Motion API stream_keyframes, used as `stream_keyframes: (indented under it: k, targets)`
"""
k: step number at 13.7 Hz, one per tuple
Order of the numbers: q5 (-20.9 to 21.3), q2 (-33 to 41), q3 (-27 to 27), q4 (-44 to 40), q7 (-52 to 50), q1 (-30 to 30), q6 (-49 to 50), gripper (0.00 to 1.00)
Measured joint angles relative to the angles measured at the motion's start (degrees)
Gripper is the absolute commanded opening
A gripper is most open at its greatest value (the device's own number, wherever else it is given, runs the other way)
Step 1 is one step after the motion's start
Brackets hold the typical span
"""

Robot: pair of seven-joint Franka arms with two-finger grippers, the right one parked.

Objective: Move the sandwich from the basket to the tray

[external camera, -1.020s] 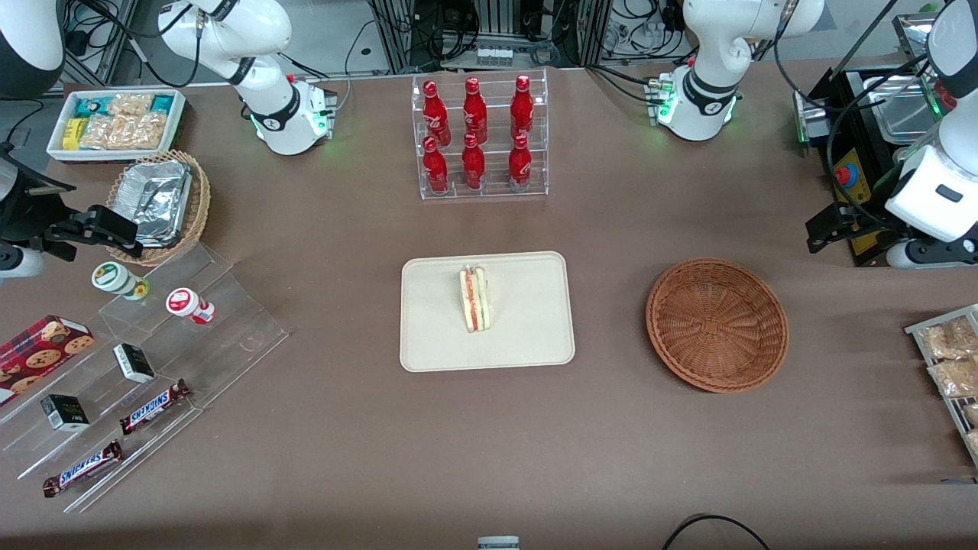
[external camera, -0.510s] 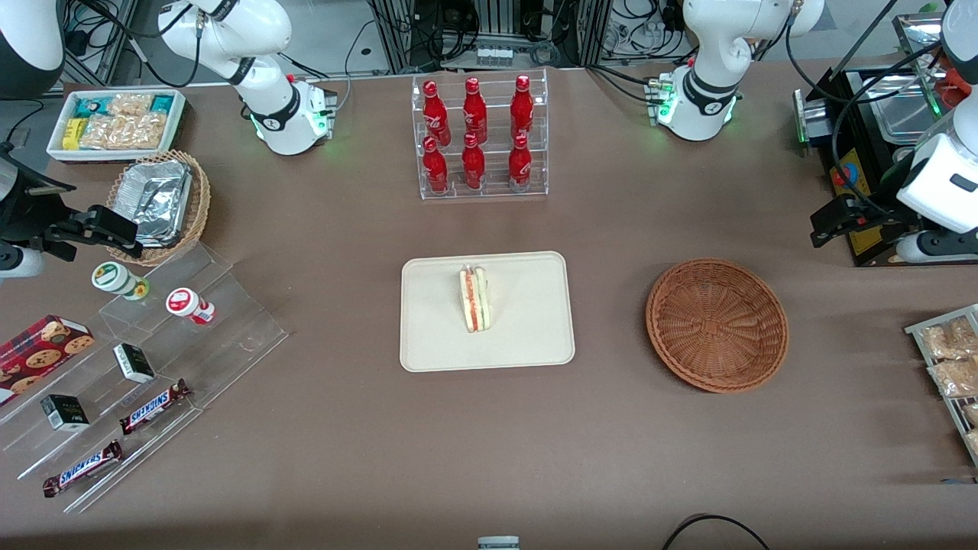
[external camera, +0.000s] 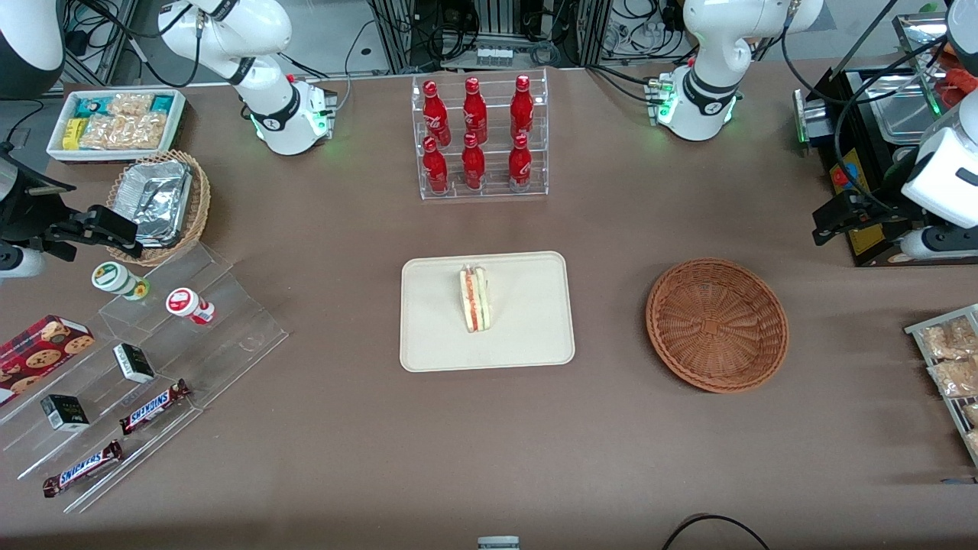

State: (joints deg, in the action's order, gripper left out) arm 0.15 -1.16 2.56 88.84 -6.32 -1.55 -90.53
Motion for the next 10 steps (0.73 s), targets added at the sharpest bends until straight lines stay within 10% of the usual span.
stream_keyframes:
  k: [10]
  targets:
    - [-0.01,3.51,-0.91,1.56,-0.04,0.73,2.82,1.00]
